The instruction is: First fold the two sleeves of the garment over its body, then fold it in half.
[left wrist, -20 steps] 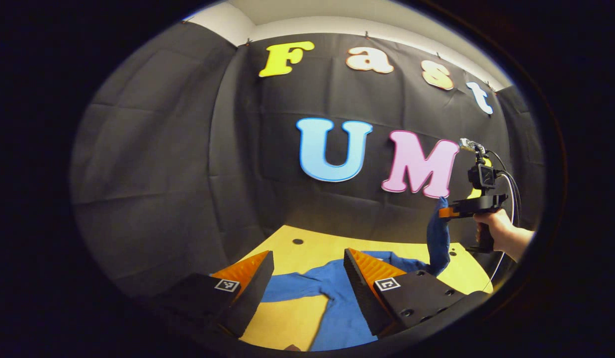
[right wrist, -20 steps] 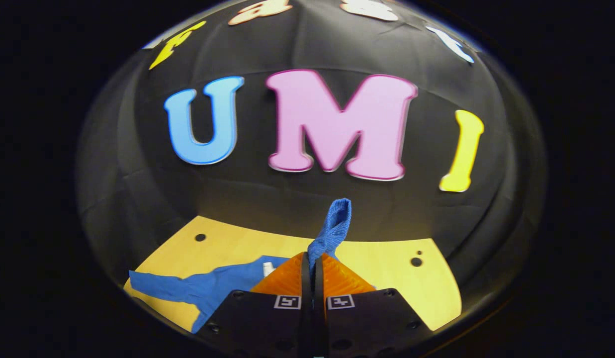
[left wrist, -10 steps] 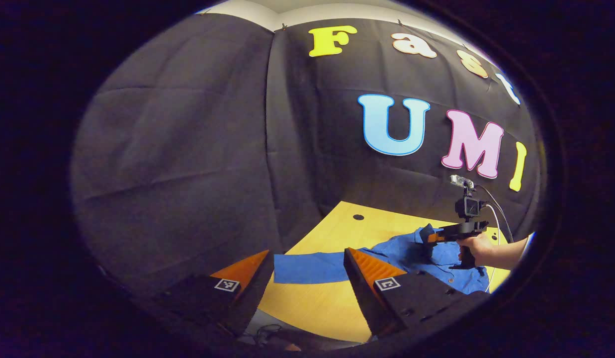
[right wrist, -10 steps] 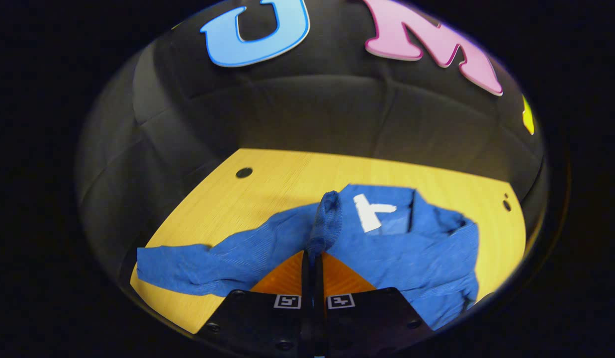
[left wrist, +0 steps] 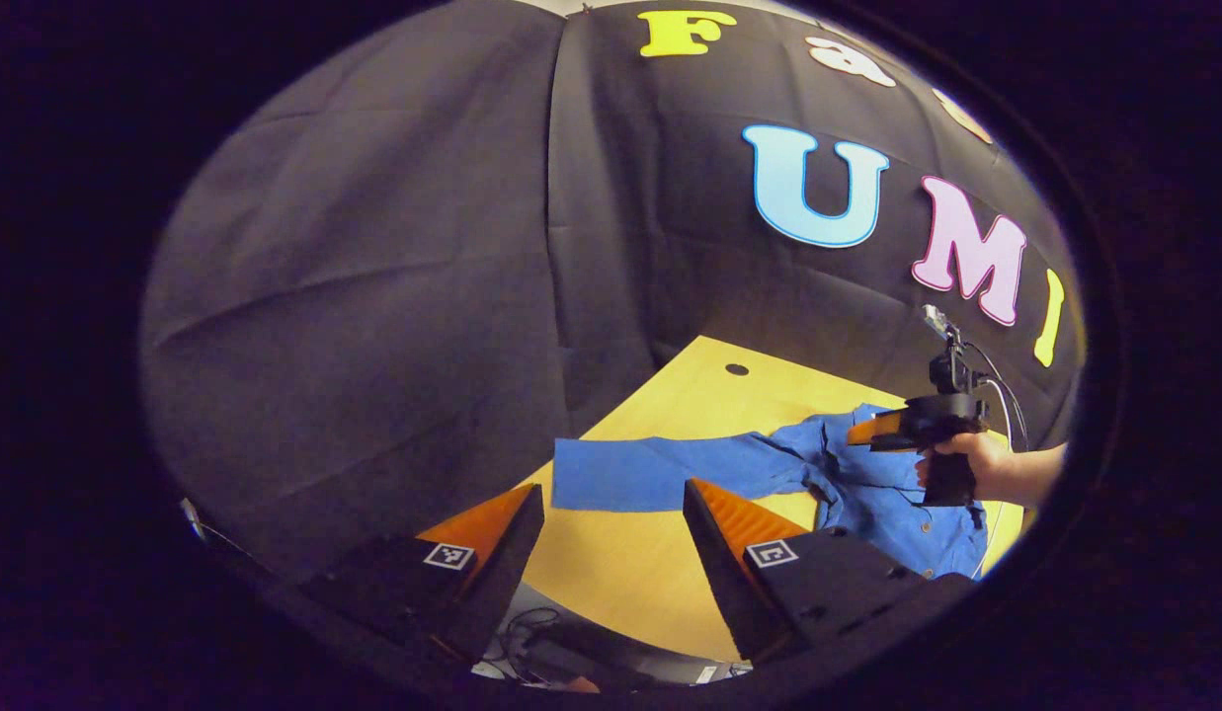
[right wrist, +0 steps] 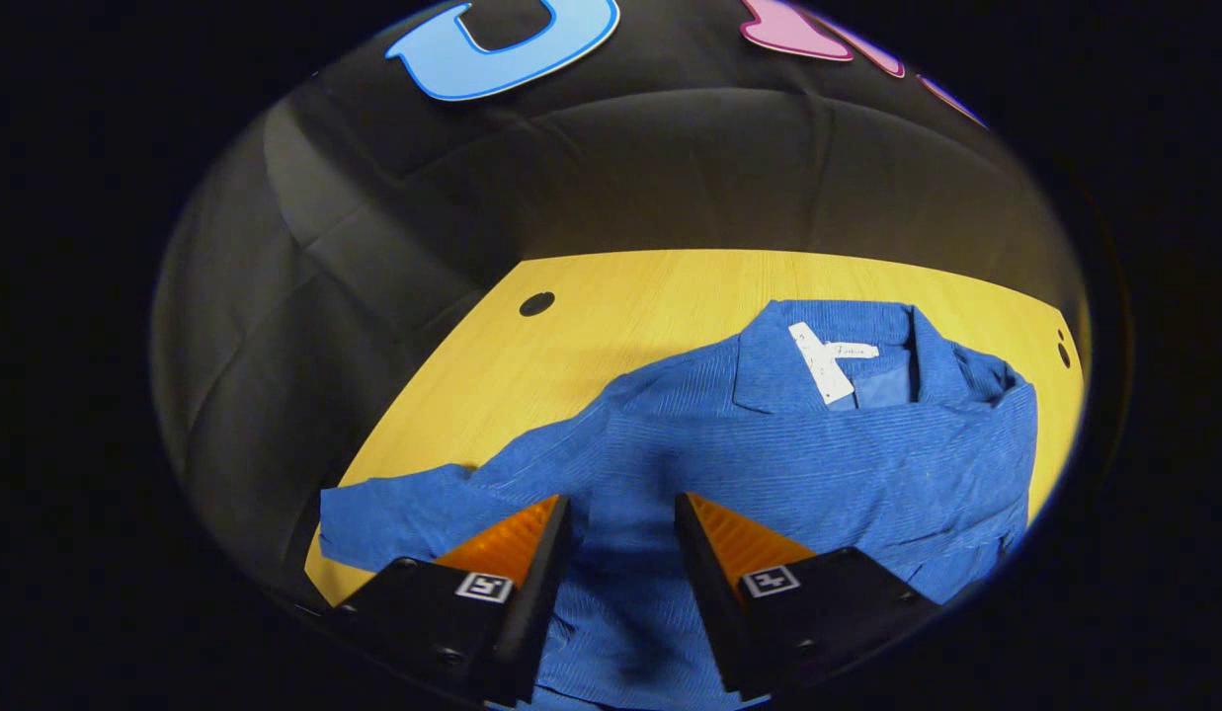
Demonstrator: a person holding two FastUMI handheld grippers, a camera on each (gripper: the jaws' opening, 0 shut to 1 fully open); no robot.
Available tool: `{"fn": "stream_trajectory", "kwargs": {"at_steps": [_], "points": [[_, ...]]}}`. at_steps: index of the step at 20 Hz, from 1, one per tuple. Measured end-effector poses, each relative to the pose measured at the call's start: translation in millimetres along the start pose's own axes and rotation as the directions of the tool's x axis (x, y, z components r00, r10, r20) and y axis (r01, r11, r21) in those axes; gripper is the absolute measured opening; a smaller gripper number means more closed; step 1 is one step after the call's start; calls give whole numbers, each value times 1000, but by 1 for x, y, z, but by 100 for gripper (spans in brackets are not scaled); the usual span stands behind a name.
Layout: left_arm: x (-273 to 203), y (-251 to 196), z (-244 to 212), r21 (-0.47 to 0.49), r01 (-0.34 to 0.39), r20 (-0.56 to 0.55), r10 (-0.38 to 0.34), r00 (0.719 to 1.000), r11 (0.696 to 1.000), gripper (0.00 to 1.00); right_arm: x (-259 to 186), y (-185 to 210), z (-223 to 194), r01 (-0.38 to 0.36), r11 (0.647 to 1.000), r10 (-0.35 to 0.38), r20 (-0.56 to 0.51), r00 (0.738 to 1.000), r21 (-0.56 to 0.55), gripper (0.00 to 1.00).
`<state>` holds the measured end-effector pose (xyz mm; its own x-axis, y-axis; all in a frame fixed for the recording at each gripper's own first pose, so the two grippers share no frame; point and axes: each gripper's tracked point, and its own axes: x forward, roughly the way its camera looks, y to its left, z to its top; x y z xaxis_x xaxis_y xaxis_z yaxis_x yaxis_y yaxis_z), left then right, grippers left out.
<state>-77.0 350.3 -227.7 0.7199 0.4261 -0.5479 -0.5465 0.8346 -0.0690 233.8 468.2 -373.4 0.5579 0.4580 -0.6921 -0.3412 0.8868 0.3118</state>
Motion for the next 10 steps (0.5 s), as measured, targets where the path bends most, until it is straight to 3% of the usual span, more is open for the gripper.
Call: {"fn": "stream_trajectory", "kwargs": {"at_steps": [1, 2, 6, 10], "points": [[7, 1, -1, -7, 2, -23, -2, 1000, 1000, 83, -6, -2, 4, -2, 1000, 2, 12, 1000, -21, 64], [16, -1, -1, -11, 1, -35, -2, 999, 1000, 83, -14, -3, 9, -5, 999, 6, 26, 1000, -46, 88], [62, 10, -1, -10, -33, -124, 32, 992, 999, 82, -74, -2, 23, -58, 988, 64, 41, 997, -140, 90], [114, 29, -5, -69, -75, -236, 57, 970, 995, 84, -164, -18, 48, -79, 961, 114, 121, 986, -265, 92]]}}
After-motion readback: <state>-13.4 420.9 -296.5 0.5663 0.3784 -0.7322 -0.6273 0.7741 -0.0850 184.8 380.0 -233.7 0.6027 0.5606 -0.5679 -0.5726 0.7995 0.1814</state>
